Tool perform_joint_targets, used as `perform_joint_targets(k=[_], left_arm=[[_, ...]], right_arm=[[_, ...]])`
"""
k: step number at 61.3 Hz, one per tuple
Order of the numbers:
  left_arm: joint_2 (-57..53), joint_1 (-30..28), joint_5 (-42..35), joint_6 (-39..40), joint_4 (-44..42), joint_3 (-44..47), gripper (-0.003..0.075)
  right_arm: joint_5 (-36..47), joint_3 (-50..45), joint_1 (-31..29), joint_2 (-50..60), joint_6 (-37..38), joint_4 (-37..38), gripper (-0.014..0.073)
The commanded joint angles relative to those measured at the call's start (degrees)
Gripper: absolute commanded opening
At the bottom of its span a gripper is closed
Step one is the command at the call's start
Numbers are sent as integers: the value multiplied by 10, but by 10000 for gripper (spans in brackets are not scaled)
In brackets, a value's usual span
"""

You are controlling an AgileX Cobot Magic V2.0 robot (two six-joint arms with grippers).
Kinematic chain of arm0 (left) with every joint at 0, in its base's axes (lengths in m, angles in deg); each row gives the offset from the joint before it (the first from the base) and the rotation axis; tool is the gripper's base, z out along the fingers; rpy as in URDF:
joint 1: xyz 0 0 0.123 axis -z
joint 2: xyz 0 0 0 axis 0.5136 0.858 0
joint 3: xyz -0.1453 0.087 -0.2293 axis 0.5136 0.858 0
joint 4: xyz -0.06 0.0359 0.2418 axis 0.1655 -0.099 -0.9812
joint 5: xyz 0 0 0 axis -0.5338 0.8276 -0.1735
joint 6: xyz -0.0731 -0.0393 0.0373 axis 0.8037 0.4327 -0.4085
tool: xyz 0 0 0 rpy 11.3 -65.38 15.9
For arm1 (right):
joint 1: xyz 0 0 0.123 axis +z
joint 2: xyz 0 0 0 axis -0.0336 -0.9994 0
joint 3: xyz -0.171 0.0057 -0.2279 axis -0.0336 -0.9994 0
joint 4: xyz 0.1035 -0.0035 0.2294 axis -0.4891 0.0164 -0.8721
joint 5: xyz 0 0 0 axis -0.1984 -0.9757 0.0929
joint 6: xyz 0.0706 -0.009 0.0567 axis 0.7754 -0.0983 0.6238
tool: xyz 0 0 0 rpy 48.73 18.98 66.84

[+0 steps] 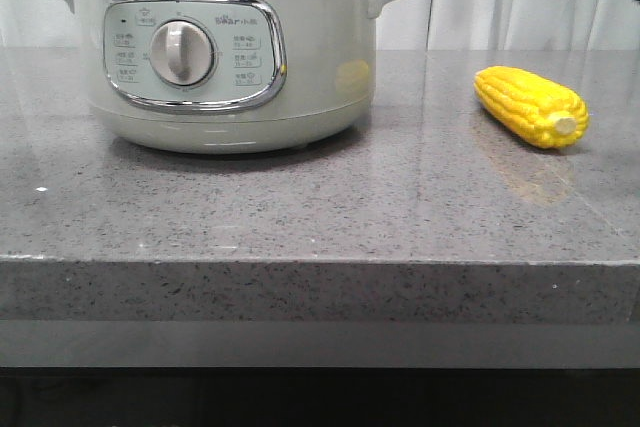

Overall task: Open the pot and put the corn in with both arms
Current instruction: 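Grasp the yellow corn cob with the right gripper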

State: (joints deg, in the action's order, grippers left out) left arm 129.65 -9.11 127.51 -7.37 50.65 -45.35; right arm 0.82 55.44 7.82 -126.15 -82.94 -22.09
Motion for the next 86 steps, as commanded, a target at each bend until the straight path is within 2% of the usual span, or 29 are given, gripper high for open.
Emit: perform_joint_targets(k=[1,12,21,43,58,63,71,77,86], left_arm=[[-24,-19,-68,10,-16,-6,208],[-24,-38,-77,10,16,-4,208],[-24,-38,-83,10,21,-4,208],[-24,-38,-87,10,33,-4,208],[-24,-38,-87,10,33,-4,208],[-24,-38,-87,10,33,-4,208],[-24,-38,-87,10,33,-4,208],[-24,-38,-87,10,33,-4,208],[-24,-38,-87,10,33,-4,208]], right_arm=[[37,44,8,-31,-2,1,531],[21,94,17,-114,-2,-1,535],[-15,143,19,-173,-2,-9,612],[-65,219,19,-266,-2,-28,611],[-80,231,19,-289,-2,-37,605],[-80,231,19,-289,-2,-37,559],[-83,231,19,-289,-2,-37,369],[-83,231,19,-289,-2,-37,265],[-82,231,19,-289,-2,-37,179]])
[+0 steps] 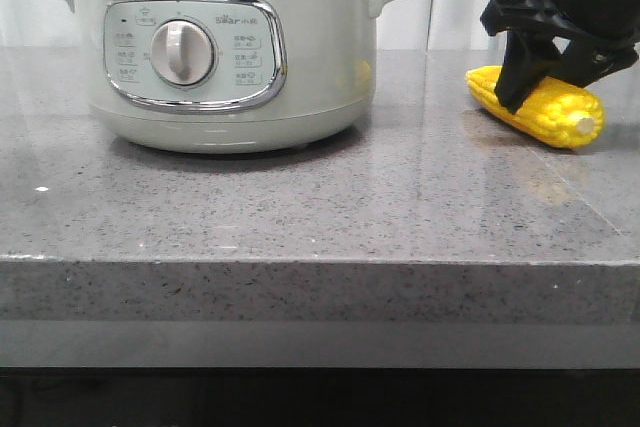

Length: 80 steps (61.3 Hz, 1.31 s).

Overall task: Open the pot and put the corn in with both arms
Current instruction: 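Grasp the yellow corn cob with the right gripper, then carry the corn cob over the open cooker with the right gripper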

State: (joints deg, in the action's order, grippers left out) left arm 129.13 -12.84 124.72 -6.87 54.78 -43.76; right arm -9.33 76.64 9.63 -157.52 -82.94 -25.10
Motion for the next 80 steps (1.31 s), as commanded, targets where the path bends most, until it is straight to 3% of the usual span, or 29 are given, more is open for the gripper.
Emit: perform_joint_targets(k=[1,33,51,69,80], left_arm=[[-19,-1,-60,5,-8,-20,208],[-23,-1,-60,5,-8,-20,208],[-25,-1,-60,5,-8,-20,208],[-25,-1,-60,5,-8,-20,208],[-25,-1,-60,5,-8,-20,208]], right_arm=[[19,19,1,25,-2,-6,177],[72,31,7,142,-3,-6,169],[-28,220,84,110,-14,-6,169],[-168,451,179,-47,-14,-6,170],[-216,532,215,-134,-14,-6,170]])
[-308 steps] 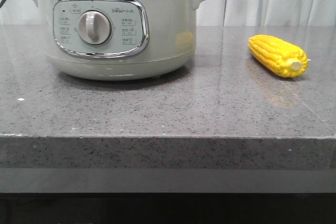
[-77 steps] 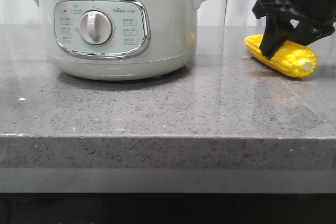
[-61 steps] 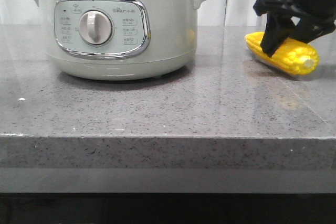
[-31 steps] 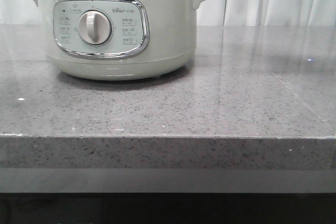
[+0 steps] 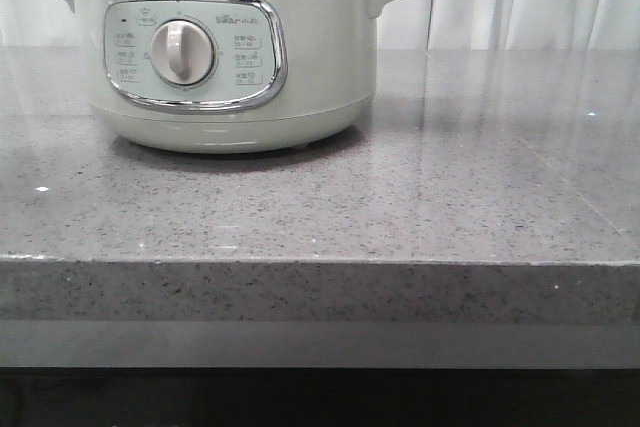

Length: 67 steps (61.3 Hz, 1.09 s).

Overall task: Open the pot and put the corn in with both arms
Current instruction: 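Carry the corn cob over the open cooker with the right gripper, then release the corn cob into the cooker and withdraw the right gripper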

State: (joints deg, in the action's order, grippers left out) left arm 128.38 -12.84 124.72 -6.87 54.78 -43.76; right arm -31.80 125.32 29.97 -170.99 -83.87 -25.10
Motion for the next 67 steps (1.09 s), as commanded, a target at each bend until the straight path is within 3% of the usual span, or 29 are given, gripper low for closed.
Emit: perform_joint_targets(k=[1,30,41,67], left_arm=[[-18,-1,-60,5,-8,-20,208],[-18,-1,-60,5,-8,-20,208],[-18,-1,-60,5,-8,-20,208],[-18,-1,-60,5,-8,-20,208]], right_arm=[[7,50,14,-5,-4,-6,170],[-35,62,29,-51,-4,-6,181],[-44,62,29,-56,-4,-6,344],[-43,72,29,-55,-4,-5,582]])
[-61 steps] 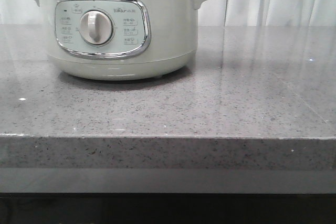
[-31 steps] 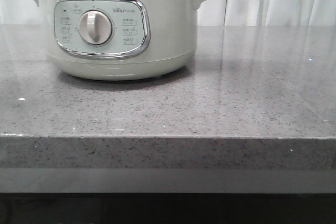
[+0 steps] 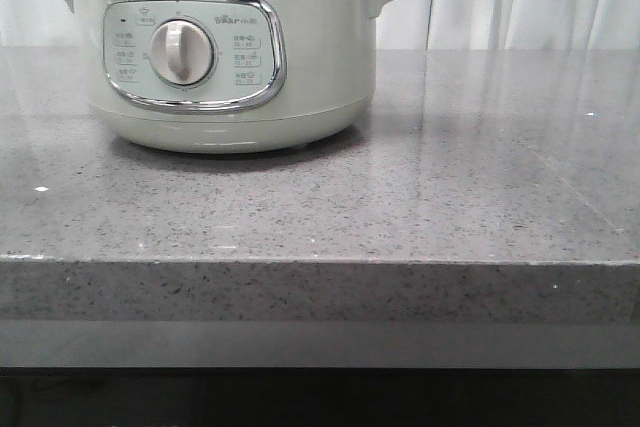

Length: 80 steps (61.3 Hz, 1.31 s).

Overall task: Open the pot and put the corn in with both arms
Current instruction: 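Release the corn cob into the cooker and withdraw the right gripper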

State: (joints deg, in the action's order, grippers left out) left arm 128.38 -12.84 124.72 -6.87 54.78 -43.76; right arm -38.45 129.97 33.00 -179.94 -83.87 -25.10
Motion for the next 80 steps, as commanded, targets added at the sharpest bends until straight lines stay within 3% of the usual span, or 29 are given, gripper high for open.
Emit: perform_joint_targets(k=[1,8,13,29,33,52,62,80], left_arm=[[-18,-1,-60,5,-8,-20,208],[-18,-1,-60,5,-8,-20,208],[-18,-1,-60,5,-8,-20,208],[-18,-1,-62,5,-8,-20,208],[-18,-1,-63,5,-8,-20,208],[-18,-1,-66,5,-10,-24,208],[-18,-1,-62,5,-10,-49,208],[-12,-1,-58,5,-10,-60,208]], right_arm=[[24,28,-2,35,-4,-5,582],[23,41,-5,41,-4,0,580],[14,53,-10,44,-4,5,533],[6,57,-16,50,-4,5,-41],[5,57,-16,51,-4,5,-129],[19,13,-75,121,8,6,-117],[95,-139,-134,224,3,6,-117],[300,-522,-224,467,3,6,-120]])
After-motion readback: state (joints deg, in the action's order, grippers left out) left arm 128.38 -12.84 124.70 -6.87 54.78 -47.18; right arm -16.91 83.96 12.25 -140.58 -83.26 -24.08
